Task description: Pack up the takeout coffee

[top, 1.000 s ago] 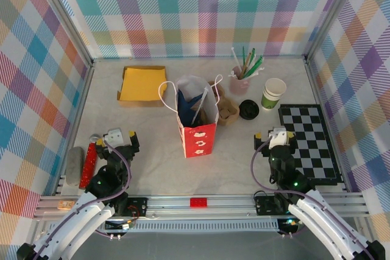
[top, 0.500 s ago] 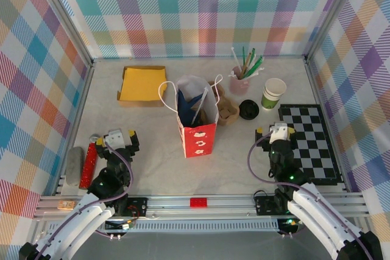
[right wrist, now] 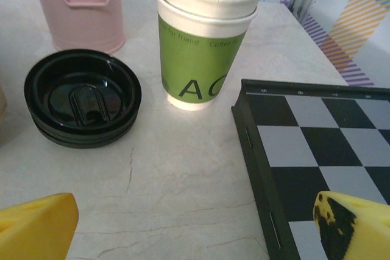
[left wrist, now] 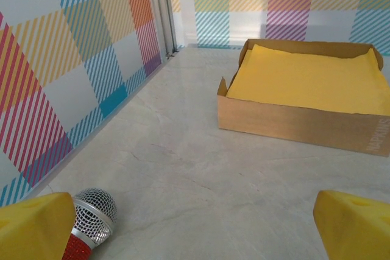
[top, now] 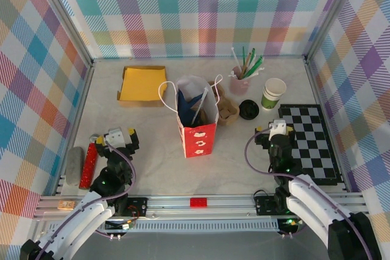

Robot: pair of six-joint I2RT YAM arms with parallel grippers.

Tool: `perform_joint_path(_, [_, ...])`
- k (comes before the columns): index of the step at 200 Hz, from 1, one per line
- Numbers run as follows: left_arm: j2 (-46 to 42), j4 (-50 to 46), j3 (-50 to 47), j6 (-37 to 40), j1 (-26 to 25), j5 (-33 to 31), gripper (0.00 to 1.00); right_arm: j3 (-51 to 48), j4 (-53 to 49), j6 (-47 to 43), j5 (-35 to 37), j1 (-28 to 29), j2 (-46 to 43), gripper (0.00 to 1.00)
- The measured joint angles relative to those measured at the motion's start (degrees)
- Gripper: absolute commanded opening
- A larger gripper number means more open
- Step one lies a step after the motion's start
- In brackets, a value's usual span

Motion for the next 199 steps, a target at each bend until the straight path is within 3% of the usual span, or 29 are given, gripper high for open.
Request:
perform_joint_path(104, [15.0,13.6,-0.1,0.1,7.9,6.7,1.00,0.8,7.3,0.0,-2.6,-2.7,7.2,0.99])
perform_joint_path(199, [21.1,20.1,-0.1,-0.4,12.7,11.8,1.00,1.4,13.6,-0.1,-4.0,-3.9,13.8,0.99])
